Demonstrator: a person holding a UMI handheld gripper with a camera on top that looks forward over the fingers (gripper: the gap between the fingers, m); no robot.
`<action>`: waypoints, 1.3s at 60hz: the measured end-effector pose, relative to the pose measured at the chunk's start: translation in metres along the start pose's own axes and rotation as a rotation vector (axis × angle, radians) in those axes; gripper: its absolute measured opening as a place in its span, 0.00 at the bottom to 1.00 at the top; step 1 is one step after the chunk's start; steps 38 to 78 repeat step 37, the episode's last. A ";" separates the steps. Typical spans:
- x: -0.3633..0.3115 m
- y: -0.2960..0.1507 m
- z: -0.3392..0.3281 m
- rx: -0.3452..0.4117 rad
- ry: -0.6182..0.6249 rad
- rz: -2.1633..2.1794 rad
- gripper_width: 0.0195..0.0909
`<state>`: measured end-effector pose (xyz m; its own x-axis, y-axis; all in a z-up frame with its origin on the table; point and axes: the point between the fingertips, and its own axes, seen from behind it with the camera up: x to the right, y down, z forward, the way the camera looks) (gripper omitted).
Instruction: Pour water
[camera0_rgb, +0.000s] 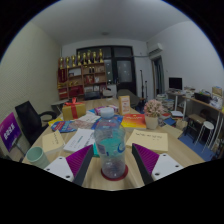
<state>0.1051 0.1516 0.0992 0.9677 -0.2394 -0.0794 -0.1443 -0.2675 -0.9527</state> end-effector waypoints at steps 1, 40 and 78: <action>0.000 -0.001 -0.005 -0.005 0.002 -0.007 0.90; -0.104 -0.041 -0.348 -0.042 0.055 -0.038 0.90; -0.104 -0.041 -0.348 -0.042 0.055 -0.038 0.90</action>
